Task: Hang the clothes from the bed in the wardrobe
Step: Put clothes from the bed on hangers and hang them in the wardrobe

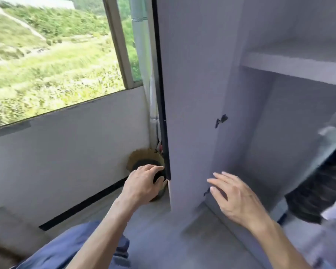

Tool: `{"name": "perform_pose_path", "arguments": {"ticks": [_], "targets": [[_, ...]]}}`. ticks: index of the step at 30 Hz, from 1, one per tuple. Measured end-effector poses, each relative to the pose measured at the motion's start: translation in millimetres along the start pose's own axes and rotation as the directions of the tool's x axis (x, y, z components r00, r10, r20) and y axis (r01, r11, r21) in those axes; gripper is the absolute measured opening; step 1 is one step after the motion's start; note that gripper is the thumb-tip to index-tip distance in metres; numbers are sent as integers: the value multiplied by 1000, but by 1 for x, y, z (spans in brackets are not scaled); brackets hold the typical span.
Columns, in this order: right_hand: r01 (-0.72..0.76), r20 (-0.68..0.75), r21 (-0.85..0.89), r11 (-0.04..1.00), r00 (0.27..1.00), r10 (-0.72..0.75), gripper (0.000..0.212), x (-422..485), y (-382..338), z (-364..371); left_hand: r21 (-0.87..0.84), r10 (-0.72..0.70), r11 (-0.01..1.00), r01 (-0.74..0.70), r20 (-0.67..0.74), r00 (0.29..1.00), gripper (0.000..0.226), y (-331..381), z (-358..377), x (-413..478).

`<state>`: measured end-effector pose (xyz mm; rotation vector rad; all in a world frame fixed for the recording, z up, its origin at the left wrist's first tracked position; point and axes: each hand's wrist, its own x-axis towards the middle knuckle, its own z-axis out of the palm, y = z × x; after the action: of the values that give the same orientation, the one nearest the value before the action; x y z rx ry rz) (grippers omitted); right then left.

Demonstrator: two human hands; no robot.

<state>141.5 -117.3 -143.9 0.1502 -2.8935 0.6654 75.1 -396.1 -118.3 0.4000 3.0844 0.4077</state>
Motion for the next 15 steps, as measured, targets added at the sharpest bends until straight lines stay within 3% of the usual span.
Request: {"name": "perform_pose_path", "arguments": {"ticks": [3,7,15], "targets": [[-156,-66,-7,988,986,155,57,-15,16,-12,-6,160,987,-160,44,986,43,22,1,41],[-344,-153,-39,938,930,334,38,-40,31,-33,-16,350,936,-351,95,932,44,58,3,87],[-584,-348,-66,809,773,530,39,-92,52,-88,-162,622,782,-601,163,765,43,170,10,127]]}}
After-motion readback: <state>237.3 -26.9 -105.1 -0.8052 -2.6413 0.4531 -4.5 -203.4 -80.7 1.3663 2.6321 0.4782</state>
